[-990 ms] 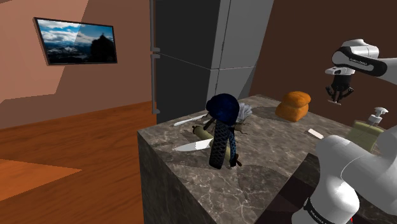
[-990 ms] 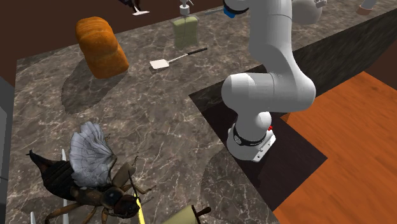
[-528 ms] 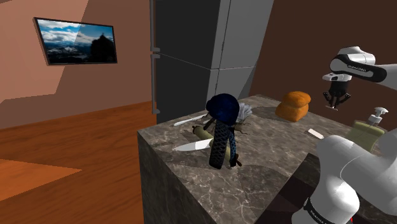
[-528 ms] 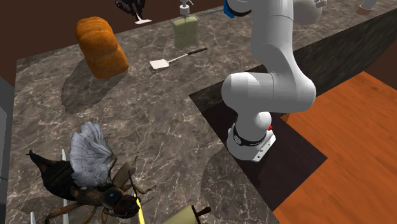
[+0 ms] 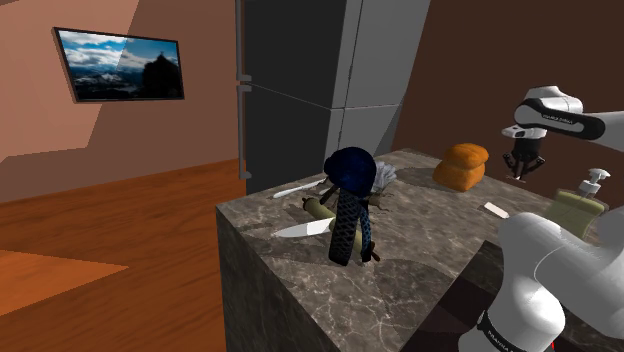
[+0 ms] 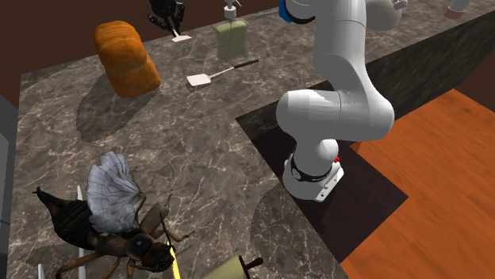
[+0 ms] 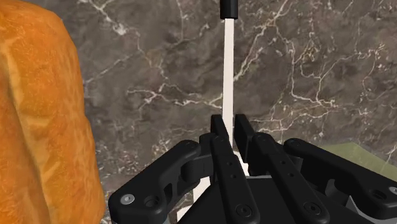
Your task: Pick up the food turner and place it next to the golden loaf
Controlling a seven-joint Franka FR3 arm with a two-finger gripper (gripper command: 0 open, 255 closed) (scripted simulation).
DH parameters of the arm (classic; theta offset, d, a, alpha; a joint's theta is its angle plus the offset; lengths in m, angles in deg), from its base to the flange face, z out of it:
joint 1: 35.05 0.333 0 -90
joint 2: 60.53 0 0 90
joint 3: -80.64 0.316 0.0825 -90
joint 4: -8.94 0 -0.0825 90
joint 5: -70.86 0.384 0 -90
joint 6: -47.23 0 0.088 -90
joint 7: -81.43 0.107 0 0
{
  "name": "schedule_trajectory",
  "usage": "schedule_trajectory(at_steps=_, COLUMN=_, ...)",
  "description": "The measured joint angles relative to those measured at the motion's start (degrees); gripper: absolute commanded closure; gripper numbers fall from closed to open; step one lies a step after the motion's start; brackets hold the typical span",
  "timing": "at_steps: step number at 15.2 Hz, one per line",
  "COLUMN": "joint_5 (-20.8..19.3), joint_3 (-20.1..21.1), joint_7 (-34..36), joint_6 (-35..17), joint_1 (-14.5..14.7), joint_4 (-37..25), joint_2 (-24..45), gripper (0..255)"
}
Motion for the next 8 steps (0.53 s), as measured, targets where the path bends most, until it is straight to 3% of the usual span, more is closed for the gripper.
schedule_trajectory(at_steps=8, joint_5=-2.1, joint_3=-2.1, joint_7=1.8, joint_6=-3.6, joint_1=-0.8, joint_4=3.6, joint_2=-2.3, gripper=255)
